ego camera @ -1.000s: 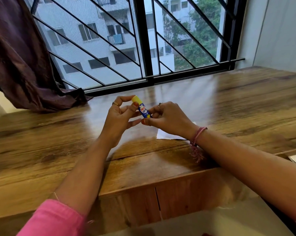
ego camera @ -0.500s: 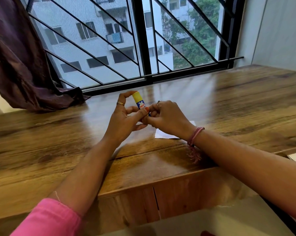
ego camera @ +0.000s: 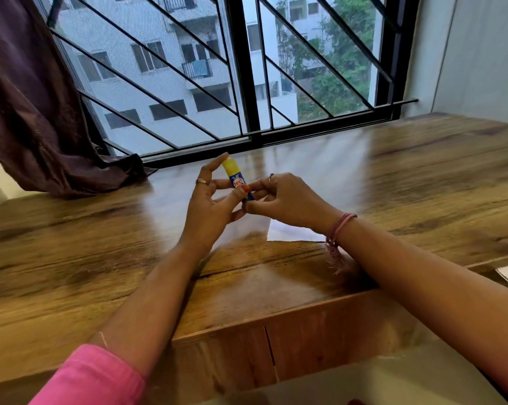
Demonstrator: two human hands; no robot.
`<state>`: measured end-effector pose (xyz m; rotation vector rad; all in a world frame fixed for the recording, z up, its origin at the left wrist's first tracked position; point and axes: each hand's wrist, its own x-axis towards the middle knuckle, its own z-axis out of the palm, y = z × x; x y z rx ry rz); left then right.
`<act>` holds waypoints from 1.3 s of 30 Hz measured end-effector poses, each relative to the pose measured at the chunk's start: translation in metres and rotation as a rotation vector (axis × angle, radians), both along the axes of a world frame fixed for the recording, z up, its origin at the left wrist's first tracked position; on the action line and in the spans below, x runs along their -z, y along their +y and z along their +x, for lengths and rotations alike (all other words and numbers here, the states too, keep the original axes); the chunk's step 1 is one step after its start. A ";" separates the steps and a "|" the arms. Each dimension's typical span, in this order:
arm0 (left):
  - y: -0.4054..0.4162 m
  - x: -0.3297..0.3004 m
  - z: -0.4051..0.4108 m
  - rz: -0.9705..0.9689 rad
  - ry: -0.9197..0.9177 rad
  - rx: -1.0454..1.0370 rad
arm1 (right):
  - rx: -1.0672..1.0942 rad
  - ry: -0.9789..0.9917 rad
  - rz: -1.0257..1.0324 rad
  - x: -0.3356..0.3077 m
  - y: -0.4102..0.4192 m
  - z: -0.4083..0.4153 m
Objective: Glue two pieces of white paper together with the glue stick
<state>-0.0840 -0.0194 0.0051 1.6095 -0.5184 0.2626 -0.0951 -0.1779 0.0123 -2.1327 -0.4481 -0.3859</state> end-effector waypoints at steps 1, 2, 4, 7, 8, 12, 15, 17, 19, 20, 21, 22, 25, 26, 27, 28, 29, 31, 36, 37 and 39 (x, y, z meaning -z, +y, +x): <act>0.001 0.000 0.001 0.006 -0.001 -0.020 | 0.004 0.011 0.016 -0.001 -0.002 0.001; 0.002 0.000 0.003 0.025 -0.011 -0.041 | 0.023 0.012 0.034 -0.003 -0.005 0.001; 0.003 0.001 0.005 0.081 -0.047 -0.080 | 0.073 0.006 0.068 -0.006 -0.011 0.003; 0.005 0.004 0.008 0.126 -0.052 -0.117 | 0.116 0.024 0.100 -0.008 -0.016 0.004; 0.006 0.004 0.010 0.144 -0.045 -0.132 | 0.129 0.030 0.111 -0.009 -0.018 0.004; 0.007 0.008 0.014 0.222 -0.010 -0.161 | 0.172 0.034 0.166 -0.011 -0.023 0.004; 0.008 0.011 0.017 0.264 0.015 -0.144 | 0.194 0.037 0.213 -0.012 -0.028 0.004; 0.009 0.013 0.018 0.284 0.024 -0.138 | 0.202 0.043 0.221 -0.012 -0.029 0.004; 0.010 0.014 0.020 0.279 0.037 -0.133 | 0.206 0.048 0.226 -0.012 -0.030 0.004; 0.010 0.014 0.020 0.275 0.048 -0.131 | 0.211 0.049 0.228 -0.011 -0.030 0.004; 0.010 0.015 0.021 0.268 0.061 -0.126 | 0.218 0.048 0.232 -0.011 -0.031 0.004; 0.010 0.015 0.022 0.261 0.073 -0.119 | 0.222 0.048 0.237 -0.011 -0.031 0.005; 0.010 0.016 0.022 0.259 0.081 -0.106 | 0.224 0.053 0.250 -0.011 -0.033 0.006; 0.010 0.015 0.022 0.271 0.082 -0.115 | 0.223 0.057 0.263 -0.011 -0.033 0.006; 0.010 0.015 0.022 0.280 0.077 -0.119 | 0.225 0.056 0.272 -0.011 -0.034 0.006; 0.010 0.015 0.021 0.286 0.075 -0.122 | 0.228 0.056 0.279 -0.012 -0.034 0.006; 0.010 0.015 0.021 0.284 0.072 -0.119 | 0.230 0.050 0.285 -0.011 -0.035 0.006; 0.010 0.015 0.021 0.283 0.067 -0.113 | 0.230 0.040 0.297 -0.011 -0.036 0.007; 0.010 0.013 0.018 0.307 0.058 -0.112 | 0.227 0.028 0.299 -0.011 -0.037 0.005; 0.010 0.013 0.019 0.300 0.061 -0.108 | 0.234 0.019 0.296 -0.010 -0.037 0.006; 0.010 0.011 0.016 0.276 0.051 -0.111 | 0.256 0.015 0.310 -0.012 -0.036 0.004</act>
